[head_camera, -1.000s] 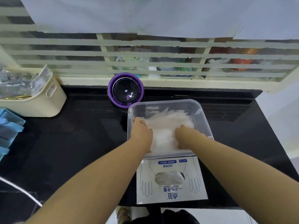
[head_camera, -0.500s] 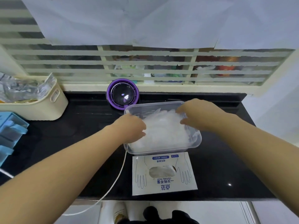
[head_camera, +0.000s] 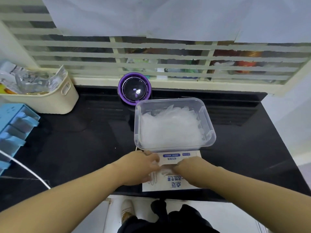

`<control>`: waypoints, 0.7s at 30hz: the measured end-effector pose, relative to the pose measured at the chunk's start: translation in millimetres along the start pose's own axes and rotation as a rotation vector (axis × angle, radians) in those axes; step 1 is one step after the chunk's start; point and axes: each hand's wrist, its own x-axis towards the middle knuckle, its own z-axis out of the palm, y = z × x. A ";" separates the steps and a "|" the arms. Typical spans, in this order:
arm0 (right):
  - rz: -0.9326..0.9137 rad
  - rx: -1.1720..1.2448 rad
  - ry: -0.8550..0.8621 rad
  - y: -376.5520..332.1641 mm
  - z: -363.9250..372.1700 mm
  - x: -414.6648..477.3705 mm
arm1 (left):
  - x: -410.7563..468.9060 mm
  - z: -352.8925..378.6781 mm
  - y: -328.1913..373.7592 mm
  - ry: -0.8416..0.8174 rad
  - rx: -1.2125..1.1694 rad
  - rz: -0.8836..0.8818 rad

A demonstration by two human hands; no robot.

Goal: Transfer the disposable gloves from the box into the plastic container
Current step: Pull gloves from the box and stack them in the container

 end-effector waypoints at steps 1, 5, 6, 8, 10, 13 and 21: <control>-0.008 -0.018 0.032 0.2 3.5 3.2 | -0.2 0.6 0.6 -0.027 -0.019 -0.026; -0.051 -0.050 0.107 3.5 12.2 16.0 | -0.4 2.3 0.7 -0.040 -0.027 -0.039; -0.063 -0.070 0.108 4.2 13.2 18.5 | -0.5 2.3 1.3 -0.044 -0.018 -0.038; -0.089 -0.095 0.121 5.3 14.4 21.7 | -0.7 2.4 1.8 -0.043 -0.013 -0.039; -0.102 -0.096 0.155 6.3 16.5 21.7 | -1.0 3.0 1.3 -0.037 -0.024 -0.048; -0.137 -0.001 0.288 10.9 17.4 15.1 | -1.5 4.2 0.6 -0.044 -0.023 -0.061; -0.124 0.503 0.922 2.8 -13.0 -19.8 | -1.8 -7.0 5.4 -0.103 -0.013 -0.121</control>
